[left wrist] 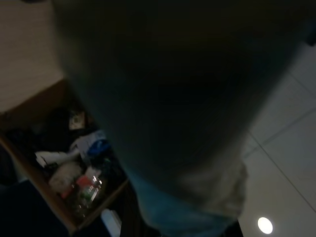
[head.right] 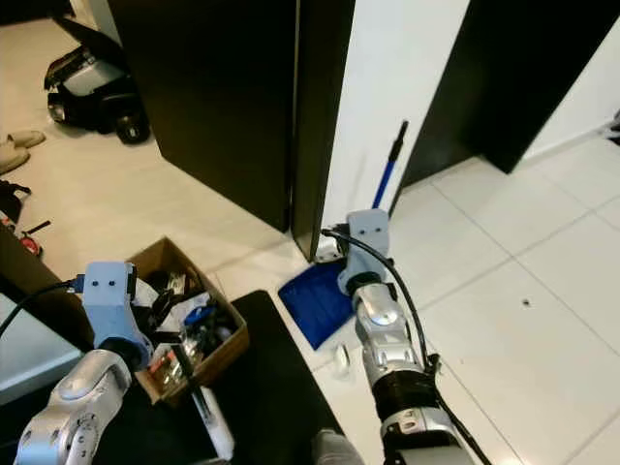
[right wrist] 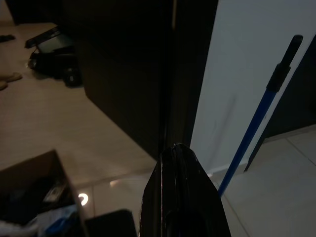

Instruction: Sweep floor

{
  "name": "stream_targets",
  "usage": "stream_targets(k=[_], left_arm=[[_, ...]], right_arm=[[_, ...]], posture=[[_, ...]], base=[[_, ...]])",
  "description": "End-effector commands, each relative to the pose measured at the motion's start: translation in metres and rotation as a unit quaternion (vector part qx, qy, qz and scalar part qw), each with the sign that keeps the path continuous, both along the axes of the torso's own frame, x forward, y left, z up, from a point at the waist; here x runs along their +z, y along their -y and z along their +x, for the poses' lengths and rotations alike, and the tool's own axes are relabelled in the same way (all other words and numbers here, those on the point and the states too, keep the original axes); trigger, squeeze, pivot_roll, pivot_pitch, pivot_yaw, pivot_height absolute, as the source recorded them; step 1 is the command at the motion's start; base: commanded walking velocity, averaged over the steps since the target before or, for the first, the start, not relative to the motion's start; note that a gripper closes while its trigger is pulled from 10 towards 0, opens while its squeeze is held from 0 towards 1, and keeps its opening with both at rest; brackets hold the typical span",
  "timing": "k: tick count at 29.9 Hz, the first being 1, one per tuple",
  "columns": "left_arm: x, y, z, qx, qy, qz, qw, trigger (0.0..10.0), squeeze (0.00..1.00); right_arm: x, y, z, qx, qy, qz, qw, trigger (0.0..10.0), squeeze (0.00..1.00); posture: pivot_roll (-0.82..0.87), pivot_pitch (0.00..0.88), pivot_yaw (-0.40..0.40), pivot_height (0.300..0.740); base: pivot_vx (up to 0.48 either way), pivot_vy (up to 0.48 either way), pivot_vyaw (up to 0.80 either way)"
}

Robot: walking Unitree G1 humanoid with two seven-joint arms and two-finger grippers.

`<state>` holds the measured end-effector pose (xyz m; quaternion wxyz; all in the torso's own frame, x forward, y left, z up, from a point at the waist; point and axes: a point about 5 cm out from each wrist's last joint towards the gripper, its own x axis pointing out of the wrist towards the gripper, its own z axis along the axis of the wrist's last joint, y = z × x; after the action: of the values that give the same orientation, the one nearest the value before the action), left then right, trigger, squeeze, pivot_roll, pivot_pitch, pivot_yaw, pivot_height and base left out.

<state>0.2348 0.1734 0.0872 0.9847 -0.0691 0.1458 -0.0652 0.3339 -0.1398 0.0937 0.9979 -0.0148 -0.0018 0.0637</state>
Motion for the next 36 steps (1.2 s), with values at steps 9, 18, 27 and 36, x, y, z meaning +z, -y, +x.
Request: stream_targets(k=[9,18,27,36], left_arm=[[0.0026,0.0012,0.0016,-0.006,0.011,0.003,1.0,10.0,0.0],[0.0027,0.0022,0.002,-0.011,0.011,0.004,1.0,10.0,0.0],[0.0027,0.0024,0.0025,-0.013,0.011,0.001,1.0,10.0,0.0],[0.0026,0.0028,0.0022,-0.011,0.01,-0.004,1.0,10.0,0.0]], right_arm=[[-0.0016,0.001,-0.001,-0.001,-0.004,0.001,1.0,10.0,0.0],[-0.0014,0.0012,-0.0006,0.0,-0.004,0.0,1.0,10.0,0.0],[-0.0015,0.001,-0.0006,-0.001,-0.004,0.0,1.0,10.0,0.0],[-0.0019,0.0008,-0.0011,0.0,-0.005,0.0,1.0,10.0,0.0]], posture=[[0.02,0.047,0.026,0.74],[0.02,0.044,0.027,0.74],[0.02,0.042,0.027,0.74],[0.02,0.046,0.026,0.74]], base=[[0.421,-0.088,0.0],[0.319,-0.352,0.0],[0.279,-0.388,0.0],[0.306,-0.367,0.0]])
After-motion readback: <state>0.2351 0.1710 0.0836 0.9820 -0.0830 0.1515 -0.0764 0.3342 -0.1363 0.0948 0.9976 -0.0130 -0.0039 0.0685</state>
